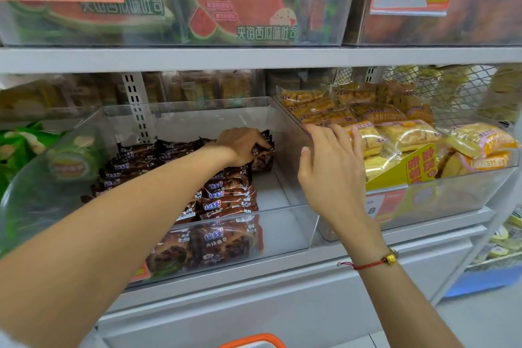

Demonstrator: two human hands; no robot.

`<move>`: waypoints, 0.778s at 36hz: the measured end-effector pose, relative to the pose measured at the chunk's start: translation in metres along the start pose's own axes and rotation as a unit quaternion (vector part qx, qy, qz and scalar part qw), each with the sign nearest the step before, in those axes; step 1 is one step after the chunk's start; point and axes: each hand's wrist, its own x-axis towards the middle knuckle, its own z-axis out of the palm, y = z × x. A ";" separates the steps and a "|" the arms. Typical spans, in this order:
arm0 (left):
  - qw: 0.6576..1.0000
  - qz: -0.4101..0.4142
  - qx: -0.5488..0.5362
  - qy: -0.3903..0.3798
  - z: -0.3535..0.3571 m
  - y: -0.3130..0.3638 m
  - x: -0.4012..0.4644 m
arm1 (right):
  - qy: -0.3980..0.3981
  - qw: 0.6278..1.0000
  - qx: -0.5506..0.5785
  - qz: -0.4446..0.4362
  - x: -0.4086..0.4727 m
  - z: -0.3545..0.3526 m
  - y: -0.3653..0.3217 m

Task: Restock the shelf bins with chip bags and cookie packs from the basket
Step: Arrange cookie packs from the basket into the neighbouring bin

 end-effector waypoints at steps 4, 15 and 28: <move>1.000 -0.017 -0.003 -0.022 -0.002 -0.003 0.007 | 0.004 1.000 -0.001 -0.003 0.000 0.001 0.001; 0.996 -0.062 -0.056 0.037 -0.015 0.012 -0.012 | -0.008 1.000 -0.007 -0.019 0.002 0.003 0.004; 0.972 -0.108 -0.130 0.160 -0.071 0.065 -0.138 | -0.206 0.968 -0.120 -0.073 0.006 -0.039 -0.003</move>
